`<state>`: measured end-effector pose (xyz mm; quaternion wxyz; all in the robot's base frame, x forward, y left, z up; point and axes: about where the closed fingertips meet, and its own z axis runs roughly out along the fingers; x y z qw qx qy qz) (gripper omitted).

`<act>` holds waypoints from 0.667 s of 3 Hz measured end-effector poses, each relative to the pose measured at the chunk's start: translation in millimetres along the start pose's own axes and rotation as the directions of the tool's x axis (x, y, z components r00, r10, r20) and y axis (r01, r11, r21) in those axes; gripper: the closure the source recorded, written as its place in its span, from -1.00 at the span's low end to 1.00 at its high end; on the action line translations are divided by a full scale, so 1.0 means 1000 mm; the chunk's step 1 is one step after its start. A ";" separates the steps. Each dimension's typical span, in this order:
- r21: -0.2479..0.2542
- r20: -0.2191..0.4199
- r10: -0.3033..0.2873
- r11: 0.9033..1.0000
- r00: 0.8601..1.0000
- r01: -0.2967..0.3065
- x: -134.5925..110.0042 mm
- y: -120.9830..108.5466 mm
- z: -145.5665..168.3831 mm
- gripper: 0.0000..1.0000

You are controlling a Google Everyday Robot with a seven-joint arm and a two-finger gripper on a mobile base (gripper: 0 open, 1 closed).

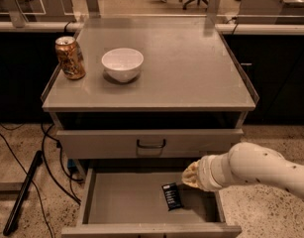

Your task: Pick rxbar blueberry from middle drawer and place on counter

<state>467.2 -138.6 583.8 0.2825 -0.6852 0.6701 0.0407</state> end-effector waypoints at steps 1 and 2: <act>-0.009 -0.007 0.032 0.999 0.999 -0.032 0.019 -0.017 0.021 1.00; -0.053 -0.016 0.101 0.993 0.995 -0.101 0.047 -0.025 0.049 1.00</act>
Offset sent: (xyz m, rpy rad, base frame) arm 0.0637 -0.0365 -0.0872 0.0268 0.1777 -0.1149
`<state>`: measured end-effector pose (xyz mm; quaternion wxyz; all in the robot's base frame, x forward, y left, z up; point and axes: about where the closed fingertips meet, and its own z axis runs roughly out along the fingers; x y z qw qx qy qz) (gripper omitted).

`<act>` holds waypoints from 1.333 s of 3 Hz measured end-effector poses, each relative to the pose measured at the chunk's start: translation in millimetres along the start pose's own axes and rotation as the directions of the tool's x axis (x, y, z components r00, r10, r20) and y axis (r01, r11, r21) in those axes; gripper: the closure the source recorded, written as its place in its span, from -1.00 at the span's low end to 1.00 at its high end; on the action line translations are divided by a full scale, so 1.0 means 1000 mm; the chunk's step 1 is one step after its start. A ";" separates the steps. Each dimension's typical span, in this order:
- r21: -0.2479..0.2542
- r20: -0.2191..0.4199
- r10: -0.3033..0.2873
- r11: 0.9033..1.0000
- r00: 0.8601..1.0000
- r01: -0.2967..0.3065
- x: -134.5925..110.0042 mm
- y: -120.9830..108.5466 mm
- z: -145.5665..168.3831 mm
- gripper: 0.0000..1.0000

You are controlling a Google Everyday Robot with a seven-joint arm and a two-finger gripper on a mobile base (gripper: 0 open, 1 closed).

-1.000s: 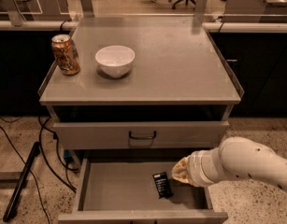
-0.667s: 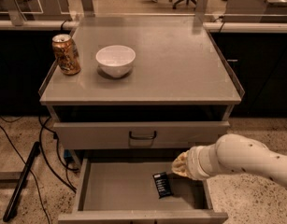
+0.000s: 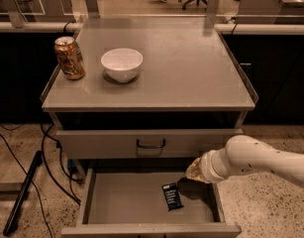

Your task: Pick rxbar blueberry from middle drawer and place on counter

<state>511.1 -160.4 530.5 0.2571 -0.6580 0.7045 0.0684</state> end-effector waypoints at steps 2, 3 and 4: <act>-0.071 0.036 0.036 0.997 0.999 -0.034 0.011 0.018 0.022 1.00; -0.145 0.084 0.081 0.987 0.993 -0.069 0.022 0.038 0.051 1.00; -0.179 0.136 0.114 0.980 0.984 -0.089 0.025 0.051 0.074 1.00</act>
Offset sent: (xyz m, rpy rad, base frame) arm -0.0303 0.0028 -0.0769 0.1308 0.2063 0.0265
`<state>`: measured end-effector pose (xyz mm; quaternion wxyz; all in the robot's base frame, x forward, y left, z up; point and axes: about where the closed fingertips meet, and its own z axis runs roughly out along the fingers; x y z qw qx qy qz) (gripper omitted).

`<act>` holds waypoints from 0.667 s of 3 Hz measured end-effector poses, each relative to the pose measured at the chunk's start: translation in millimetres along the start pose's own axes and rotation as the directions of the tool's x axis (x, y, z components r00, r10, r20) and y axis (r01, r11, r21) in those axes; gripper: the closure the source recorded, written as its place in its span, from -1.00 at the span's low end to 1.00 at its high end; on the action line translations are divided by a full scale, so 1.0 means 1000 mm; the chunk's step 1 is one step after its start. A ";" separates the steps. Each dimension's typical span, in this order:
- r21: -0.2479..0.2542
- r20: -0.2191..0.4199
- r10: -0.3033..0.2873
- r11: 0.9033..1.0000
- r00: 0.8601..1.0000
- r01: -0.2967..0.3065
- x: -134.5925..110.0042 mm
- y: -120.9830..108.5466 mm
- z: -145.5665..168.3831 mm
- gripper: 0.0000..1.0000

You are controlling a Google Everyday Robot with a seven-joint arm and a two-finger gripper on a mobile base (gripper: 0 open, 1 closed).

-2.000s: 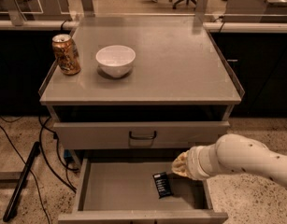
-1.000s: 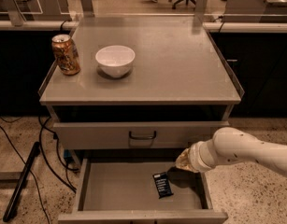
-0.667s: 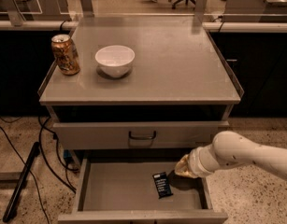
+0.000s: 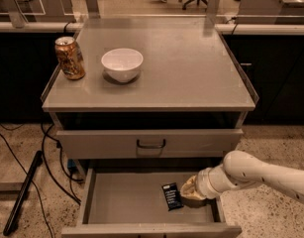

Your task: Pick rxbar blueberry from middle drawer and place on counter

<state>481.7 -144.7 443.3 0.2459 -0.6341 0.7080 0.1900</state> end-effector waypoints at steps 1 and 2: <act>-0.004 0.002 0.002 1.000 1.000 -0.002 0.001 0.001 0.003 1.00; -0.008 -0.018 0.004 1.000 1.000 -0.004 0.007 0.001 0.005 1.00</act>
Offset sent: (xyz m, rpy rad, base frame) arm 0.0010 -0.0102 -0.0132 -0.0465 0.0142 -0.0055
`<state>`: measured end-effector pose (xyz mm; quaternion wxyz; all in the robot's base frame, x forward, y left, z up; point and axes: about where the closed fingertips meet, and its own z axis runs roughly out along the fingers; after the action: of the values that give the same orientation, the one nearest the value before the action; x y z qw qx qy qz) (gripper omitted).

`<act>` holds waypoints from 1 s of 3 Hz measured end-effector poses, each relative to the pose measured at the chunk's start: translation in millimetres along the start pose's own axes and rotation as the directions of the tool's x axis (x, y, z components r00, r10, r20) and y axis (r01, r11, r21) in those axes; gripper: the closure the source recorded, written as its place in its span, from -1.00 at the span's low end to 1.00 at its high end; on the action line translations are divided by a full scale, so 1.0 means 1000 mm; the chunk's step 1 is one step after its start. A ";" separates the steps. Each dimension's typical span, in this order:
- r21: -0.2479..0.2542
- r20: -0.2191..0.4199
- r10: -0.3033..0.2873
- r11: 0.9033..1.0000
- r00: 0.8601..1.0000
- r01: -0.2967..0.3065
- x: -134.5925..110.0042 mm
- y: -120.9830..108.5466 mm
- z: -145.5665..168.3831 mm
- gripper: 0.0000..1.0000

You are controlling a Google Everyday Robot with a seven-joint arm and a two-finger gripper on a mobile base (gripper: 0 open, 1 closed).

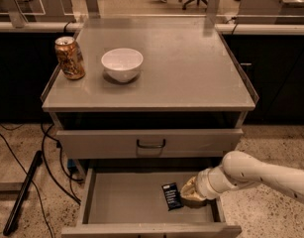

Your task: Pick rxbar blueberry from middle drawer and place on counter

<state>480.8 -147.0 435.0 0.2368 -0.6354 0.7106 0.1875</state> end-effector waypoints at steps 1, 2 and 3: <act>-0.003 -0.029 -0.017 1.000 0.999 0.017 0.008 -0.004 0.010 1.00; -0.007 -0.039 -0.038 0.999 0.999 0.037 0.010 -0.008 0.022 1.00; -0.018 -0.040 -0.045 0.999 0.998 0.044 0.013 -0.010 0.034 1.00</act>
Offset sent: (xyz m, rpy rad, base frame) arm 0.0178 0.0068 -0.0353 -0.0552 -0.0274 0.0533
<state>492.7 -139.2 400.4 0.2213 -0.6566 0.6994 0.1753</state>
